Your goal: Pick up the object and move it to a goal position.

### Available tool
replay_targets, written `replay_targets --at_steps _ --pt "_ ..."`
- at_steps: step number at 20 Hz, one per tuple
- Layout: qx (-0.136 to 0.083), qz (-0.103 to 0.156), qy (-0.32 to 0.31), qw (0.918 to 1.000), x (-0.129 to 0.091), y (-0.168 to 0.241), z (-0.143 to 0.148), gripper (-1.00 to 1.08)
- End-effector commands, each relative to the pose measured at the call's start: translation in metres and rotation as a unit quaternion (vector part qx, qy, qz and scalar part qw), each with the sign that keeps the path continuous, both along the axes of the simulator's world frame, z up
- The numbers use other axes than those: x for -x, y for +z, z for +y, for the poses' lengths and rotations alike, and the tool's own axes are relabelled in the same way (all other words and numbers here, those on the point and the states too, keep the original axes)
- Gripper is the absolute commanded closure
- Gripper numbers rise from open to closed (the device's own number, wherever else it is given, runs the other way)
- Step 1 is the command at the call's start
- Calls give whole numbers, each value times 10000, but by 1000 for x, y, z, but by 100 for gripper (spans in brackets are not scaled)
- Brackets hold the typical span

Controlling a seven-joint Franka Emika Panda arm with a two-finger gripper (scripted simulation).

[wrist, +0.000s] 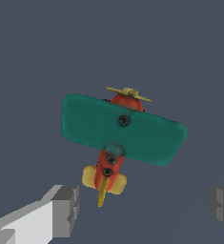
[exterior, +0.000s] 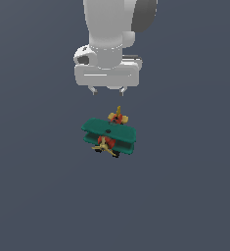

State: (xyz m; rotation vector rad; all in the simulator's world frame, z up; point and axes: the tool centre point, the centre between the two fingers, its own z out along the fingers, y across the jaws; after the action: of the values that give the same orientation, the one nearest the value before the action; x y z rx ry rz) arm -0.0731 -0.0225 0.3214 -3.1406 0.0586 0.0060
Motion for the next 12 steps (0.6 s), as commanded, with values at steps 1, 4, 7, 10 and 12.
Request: replay_targets --at_steps 1,4,7,10,12 --pt "0 0 0 10000 0 0 0 -20" --pt "14 4 31 10000 0 -1 1 -20" --pt "41 4 92 9999 0 -1 0 -20" --pt "47 -20 103 9999 0 3 -4 -20" --pt "41 -37 89 9999 -1 6 -8 -20"
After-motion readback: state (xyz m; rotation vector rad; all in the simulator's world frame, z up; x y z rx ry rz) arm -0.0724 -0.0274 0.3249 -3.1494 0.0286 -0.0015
